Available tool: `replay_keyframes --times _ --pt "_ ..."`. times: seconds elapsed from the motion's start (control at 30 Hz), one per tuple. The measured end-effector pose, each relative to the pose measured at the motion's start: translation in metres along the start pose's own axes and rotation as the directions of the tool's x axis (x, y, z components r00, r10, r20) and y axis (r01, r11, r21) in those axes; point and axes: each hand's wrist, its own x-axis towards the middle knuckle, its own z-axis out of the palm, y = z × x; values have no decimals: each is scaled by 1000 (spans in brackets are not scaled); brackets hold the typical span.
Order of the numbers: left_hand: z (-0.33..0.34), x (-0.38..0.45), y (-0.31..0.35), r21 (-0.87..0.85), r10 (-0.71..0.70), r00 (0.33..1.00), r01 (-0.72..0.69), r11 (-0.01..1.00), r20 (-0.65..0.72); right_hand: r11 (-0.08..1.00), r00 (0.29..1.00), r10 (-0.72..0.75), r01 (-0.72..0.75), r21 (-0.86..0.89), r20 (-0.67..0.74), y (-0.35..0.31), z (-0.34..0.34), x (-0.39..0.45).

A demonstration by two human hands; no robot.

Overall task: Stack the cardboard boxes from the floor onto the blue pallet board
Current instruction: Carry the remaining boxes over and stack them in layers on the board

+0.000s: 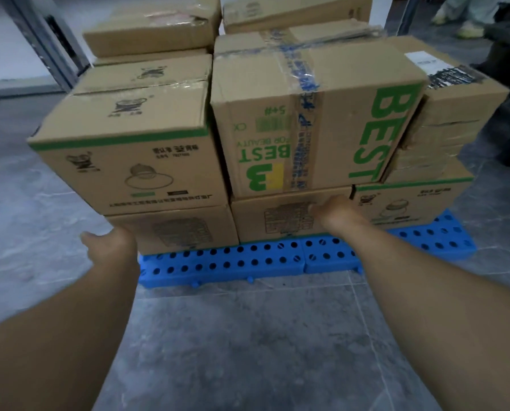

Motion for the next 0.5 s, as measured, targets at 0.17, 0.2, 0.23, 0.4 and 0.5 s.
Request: replay_keyframes --times 0.17,0.2,0.23,0.4,0.5 --pt "-7 13 9 -89 211 966 -199 976 149 982 983 -180 177 70 39 -29 27 -9" --pt "-6 13 8 -107 245 953 -229 968 180 974 976 -216 213 80 31 -37 29 -12" --pt "-6 11 8 -136 261 944 -236 962 204 967 970 -243 241 82 18 -44 32 -14" --pt "2 10 8 -217 306 935 -265 940 182 953 955 -287 292 78 -74 -67 35 -13" --pt "7 12 9 -229 296 938 -253 940 180 946 943 -324 326 4 -76 -73 36 -12"
